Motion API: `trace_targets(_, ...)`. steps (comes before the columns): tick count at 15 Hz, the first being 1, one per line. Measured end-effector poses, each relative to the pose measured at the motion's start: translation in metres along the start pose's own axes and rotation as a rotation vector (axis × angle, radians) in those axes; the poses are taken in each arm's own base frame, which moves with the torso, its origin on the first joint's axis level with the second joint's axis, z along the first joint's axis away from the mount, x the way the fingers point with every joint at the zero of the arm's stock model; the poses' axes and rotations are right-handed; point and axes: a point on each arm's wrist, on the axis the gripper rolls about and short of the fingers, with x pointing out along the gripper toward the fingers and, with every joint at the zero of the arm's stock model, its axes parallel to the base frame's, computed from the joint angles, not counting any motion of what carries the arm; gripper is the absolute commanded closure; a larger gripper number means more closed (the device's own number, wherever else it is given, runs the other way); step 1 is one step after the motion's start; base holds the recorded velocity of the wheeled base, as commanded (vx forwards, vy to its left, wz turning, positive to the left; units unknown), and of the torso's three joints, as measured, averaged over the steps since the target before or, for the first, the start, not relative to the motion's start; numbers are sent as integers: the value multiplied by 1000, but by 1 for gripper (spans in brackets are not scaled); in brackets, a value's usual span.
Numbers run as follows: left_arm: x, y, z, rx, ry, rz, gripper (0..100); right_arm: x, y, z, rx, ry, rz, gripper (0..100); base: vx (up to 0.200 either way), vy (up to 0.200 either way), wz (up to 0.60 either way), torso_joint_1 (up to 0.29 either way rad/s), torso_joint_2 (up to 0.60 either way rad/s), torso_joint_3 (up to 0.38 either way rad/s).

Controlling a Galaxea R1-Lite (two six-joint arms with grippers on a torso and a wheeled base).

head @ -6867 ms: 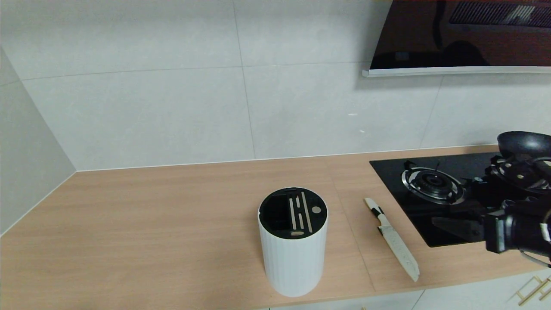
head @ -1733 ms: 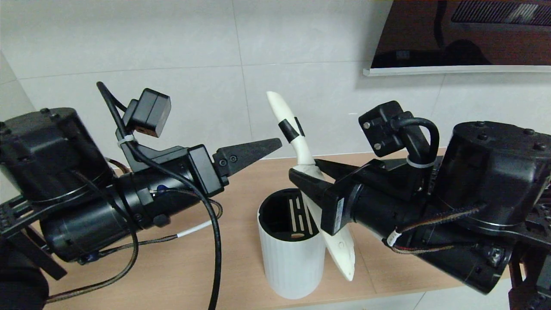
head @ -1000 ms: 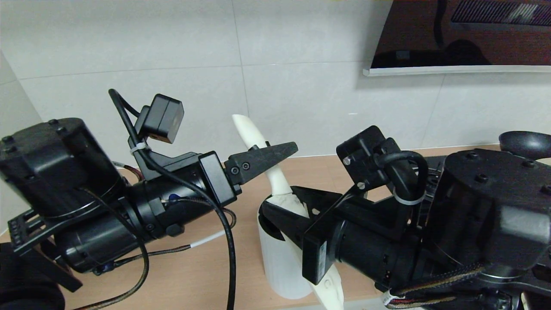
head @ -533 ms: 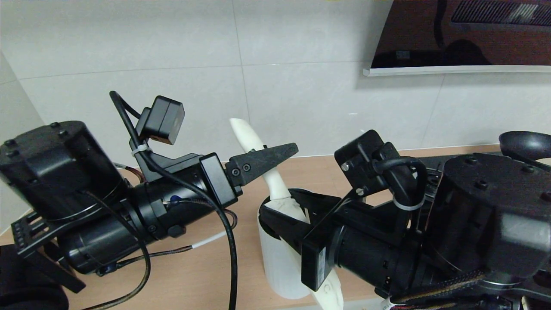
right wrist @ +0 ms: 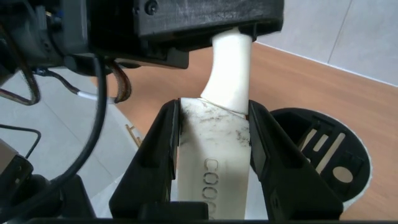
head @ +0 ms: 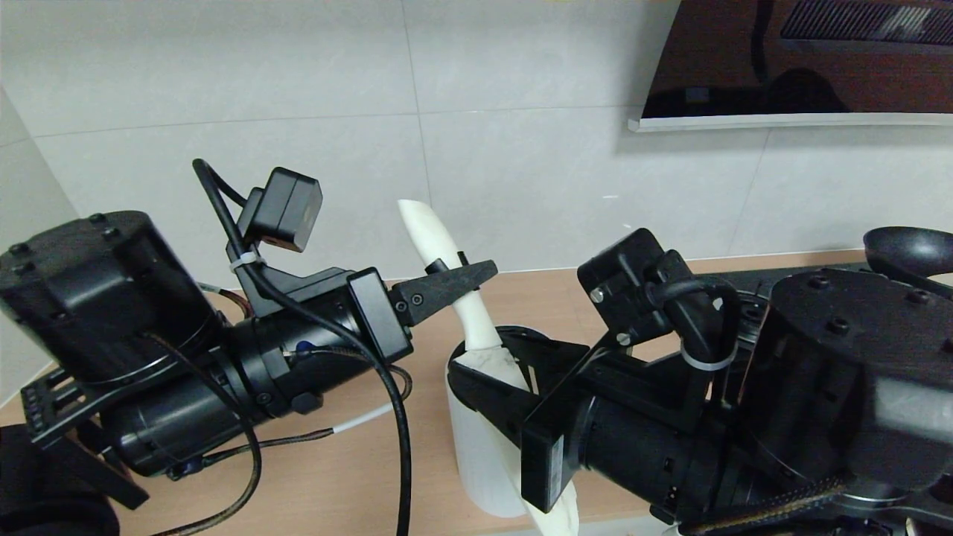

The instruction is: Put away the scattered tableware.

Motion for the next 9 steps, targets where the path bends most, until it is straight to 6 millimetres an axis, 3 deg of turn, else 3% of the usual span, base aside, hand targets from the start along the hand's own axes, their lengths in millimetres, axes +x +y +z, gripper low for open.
trace_targets(6, -1, -2, 1, 0, -6, -5, 100, -1, 0, 2, 2, -8, -1, 100, 0, 0, 0, 0, 0, 0)
trace_targets(7, -1, -2, 1, 1, -6, -6, 100, -1, 0, 3, 3, -9, -1, 0, 0, 0, 0, 0, 0, 0)
trace_targets(9, -1, -4, 2, 2, -7, -10, 100, -1, 0, 4, 5, -16, -3, 0, 0, 0, 0, 0, 0, 0)
